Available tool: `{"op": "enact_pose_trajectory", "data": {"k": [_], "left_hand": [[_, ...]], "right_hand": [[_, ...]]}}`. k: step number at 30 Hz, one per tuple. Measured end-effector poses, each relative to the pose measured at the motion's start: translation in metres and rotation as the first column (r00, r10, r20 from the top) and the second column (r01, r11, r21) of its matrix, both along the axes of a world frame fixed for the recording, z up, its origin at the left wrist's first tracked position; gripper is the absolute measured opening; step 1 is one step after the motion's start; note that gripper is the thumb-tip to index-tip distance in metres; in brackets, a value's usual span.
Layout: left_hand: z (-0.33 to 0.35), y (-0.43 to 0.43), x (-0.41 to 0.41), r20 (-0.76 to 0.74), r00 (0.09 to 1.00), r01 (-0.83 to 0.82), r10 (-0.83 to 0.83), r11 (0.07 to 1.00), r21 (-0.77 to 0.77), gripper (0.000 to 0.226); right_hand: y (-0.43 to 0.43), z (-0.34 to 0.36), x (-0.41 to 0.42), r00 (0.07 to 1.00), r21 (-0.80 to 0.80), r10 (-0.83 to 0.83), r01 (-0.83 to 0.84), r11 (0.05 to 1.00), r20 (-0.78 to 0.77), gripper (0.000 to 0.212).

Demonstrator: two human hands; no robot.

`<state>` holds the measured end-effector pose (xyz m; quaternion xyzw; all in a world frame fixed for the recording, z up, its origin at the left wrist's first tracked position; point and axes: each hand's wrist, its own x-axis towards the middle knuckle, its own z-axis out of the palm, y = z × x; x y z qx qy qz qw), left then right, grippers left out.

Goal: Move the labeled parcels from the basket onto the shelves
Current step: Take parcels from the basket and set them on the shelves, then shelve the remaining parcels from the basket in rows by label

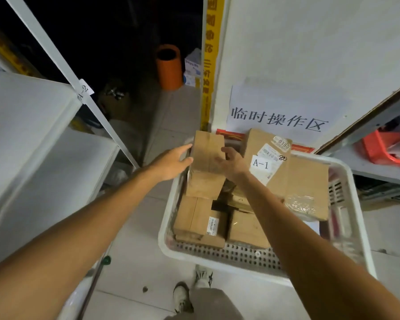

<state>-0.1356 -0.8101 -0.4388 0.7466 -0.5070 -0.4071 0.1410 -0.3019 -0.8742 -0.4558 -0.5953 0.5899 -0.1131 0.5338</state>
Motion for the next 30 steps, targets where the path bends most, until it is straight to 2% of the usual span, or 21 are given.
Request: {"op": "enact_pose_trajectory", "data": {"k": [3, 6, 8, 12, 15, 22, 27, 30], "left_hand": [[-0.026, -0.018, -0.005, 0.05, 0.999, -0.021, 0.022, 0.999, -0.03, 0.057], [-0.048, -0.027, -0.011, -0.002, 0.997, -0.078, 0.078, 0.997, 0.016, 0.064], [-0.057, -0.028, -0.014, -0.043, 0.992, -0.115, 0.117, 0.993, 0.034, 0.07], [-0.071, -0.021, -0.007, -0.119, 0.961, -0.245, 0.252, 0.967, 0.066, 0.087], [-0.073, -0.008, 0.005, -0.209, 0.935, -0.278, 0.287, 0.958, 0.07, 0.086], [-0.062, 0.028, 0.013, -0.327, 0.919, -0.233, 0.222, 0.972, 0.006, 0.058], [-0.042, 0.048, 0.017, -0.359, 0.917, -0.191, 0.172, 0.981, -0.018, 0.065], [-0.016, 0.054, 0.015, -0.358, 0.923, -0.184, 0.142, 0.979, -0.086, 0.071]], "right_hand": [[-0.011, -0.032, 0.011, 0.997, 0.001, -0.062, 0.062, 0.998, 0.035, 0.061], [-0.014, -0.054, 0.016, 0.948, 0.231, -0.296, 0.264, 0.936, 0.119, 0.057], [-0.01, -0.067, 0.019, 0.934, 0.312, -0.326, 0.269, 0.911, 0.147, 0.046], [0.007, -0.082, 0.024, 0.882, 0.315, -0.389, 0.302, 0.9, 0.265, 0.049], [0.019, -0.08, 0.027, 0.869, 0.301, -0.387, 0.297, 0.906, 0.31, 0.055], [0.055, -0.059, 0.018, 0.902, 0.248, -0.331, 0.266, 0.931, 0.276, 0.056], [0.082, -0.033, 0.017, 0.898, 0.195, -0.317, 0.267, 0.944, 0.304, 0.054], [0.093, -0.008, 0.017, 0.876, 0.15, -0.324, 0.289, 0.946, 0.358, 0.052]]}}
